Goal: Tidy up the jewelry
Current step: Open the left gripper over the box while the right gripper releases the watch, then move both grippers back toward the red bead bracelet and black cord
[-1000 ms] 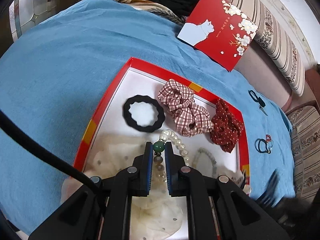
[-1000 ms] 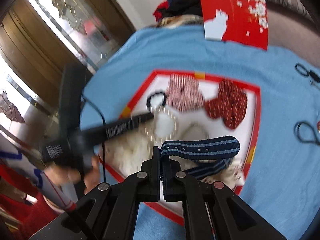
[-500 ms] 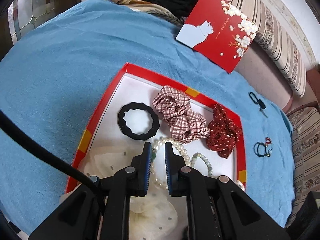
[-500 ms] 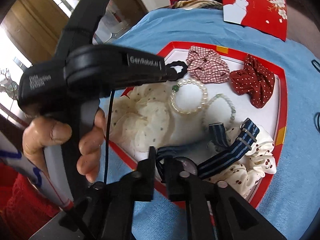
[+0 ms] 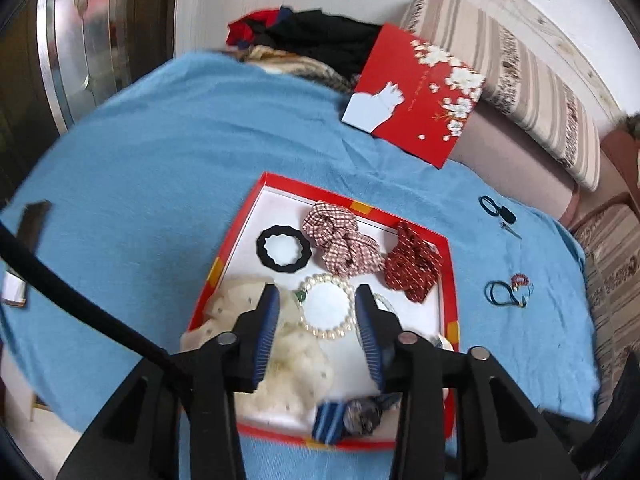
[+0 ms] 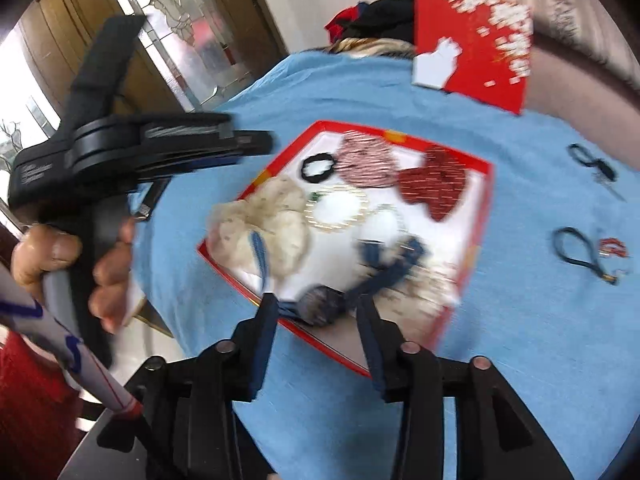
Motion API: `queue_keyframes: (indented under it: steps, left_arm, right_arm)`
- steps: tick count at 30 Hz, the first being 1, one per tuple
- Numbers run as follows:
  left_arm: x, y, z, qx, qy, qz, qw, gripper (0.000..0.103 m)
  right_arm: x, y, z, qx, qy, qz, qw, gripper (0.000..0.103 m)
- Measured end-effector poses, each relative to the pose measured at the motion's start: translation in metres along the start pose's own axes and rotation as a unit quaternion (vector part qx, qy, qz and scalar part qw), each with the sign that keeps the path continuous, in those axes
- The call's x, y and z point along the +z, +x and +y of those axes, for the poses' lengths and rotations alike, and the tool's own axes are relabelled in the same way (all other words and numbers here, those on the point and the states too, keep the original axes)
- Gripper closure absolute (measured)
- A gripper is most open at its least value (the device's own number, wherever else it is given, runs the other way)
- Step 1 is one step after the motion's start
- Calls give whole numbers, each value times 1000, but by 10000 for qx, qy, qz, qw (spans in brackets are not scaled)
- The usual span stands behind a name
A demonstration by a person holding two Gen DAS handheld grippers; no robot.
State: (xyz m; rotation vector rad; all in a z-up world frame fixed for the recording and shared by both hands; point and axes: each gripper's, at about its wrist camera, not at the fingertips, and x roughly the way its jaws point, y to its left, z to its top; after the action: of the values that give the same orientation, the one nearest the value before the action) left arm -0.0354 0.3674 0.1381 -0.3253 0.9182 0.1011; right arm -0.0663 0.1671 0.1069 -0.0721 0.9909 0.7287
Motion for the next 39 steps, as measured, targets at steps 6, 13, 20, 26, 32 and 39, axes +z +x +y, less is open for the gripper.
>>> queue_keyframes:
  steps: [6, 13, 20, 26, 32, 39]
  left_arm:
    - [-38, -36, -35, 163, 398, -163, 9989, 54]
    - [-82, -52, -52, 280, 26, -179, 9994, 54]
    - [-107, -59, -67, 720, 35, -272, 9970, 54]
    - [-114, -55, -100, 819, 587, -345, 9943, 54]
    - [-117, -41, -128, 749, 894, -203, 9930, 54]
    - [-113, -9, -157, 591, 1156, 98, 9915, 54]
  right_arm:
    - [-29, -24, -51, -517, 452, -4, 9976, 55]
    - [-37, -19, -75, -530, 876, 19, 9947, 55]
    - [-40, -9, -66, -359, 963, 19, 9947, 55]
    - [-56, -36, -99, -601, 1094, -74, 9921, 55]
    - [-74, -65, -152, -1035, 1401, -148, 9846, 55]
    - [-92, -81, -216, -1259, 1957, -230, 9723, 55]
